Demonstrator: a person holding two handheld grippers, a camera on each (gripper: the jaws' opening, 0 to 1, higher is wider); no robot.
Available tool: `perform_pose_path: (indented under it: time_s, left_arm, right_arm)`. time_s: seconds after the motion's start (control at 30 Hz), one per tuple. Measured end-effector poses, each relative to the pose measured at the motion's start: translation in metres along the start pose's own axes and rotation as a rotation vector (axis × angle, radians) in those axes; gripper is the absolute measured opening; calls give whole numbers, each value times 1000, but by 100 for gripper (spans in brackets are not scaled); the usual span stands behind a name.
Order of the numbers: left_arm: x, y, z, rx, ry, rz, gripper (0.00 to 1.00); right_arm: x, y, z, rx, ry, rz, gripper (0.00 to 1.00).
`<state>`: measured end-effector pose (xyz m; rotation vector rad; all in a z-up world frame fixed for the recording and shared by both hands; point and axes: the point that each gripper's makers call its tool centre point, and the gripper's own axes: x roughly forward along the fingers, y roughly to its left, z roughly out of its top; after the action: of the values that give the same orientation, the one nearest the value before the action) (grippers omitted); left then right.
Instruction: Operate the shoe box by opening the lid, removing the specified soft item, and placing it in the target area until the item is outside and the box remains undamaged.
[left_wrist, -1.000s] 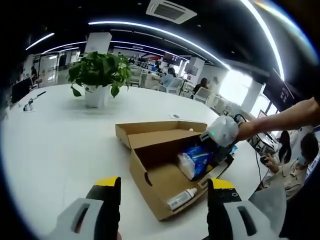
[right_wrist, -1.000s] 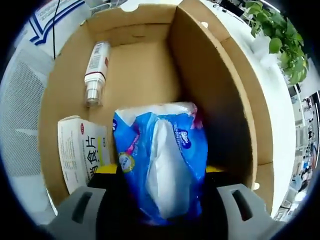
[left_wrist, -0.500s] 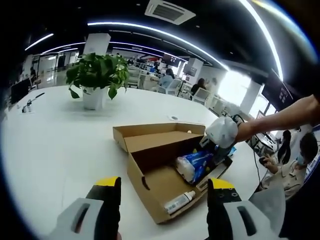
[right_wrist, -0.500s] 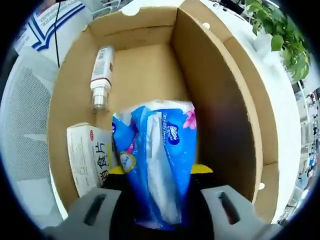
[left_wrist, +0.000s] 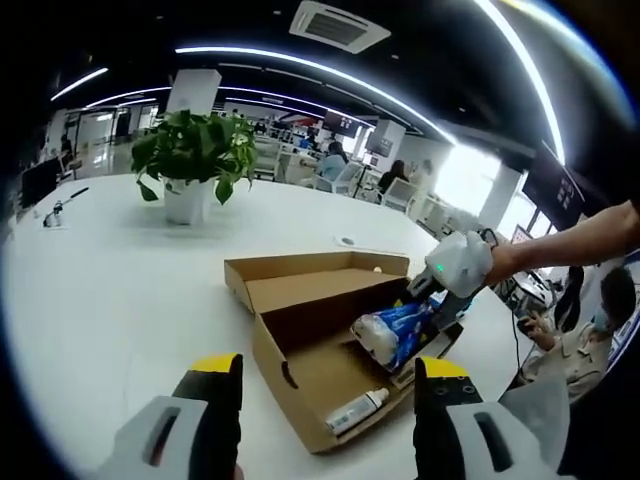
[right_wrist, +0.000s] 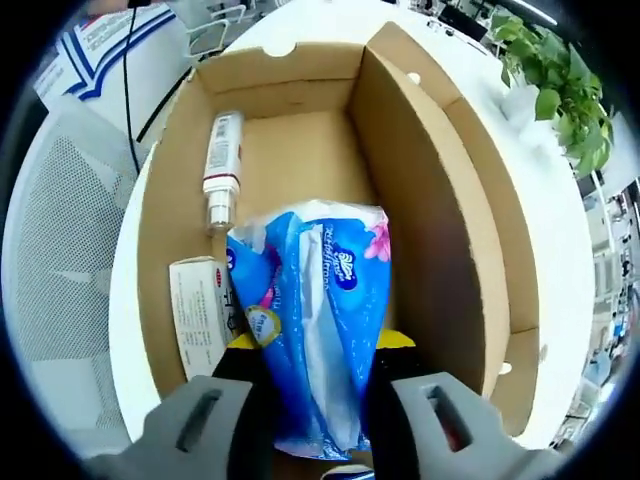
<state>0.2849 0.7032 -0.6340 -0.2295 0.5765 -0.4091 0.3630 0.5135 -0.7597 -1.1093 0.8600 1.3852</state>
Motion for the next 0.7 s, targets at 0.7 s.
perform_pose_path:
  time_s: [0.7]
  left_arm:
    - [5, -18, 11, 11, -16, -42, 71]
  right_arm:
    - [-75, 9, 22, -66, -86, -133, 27]
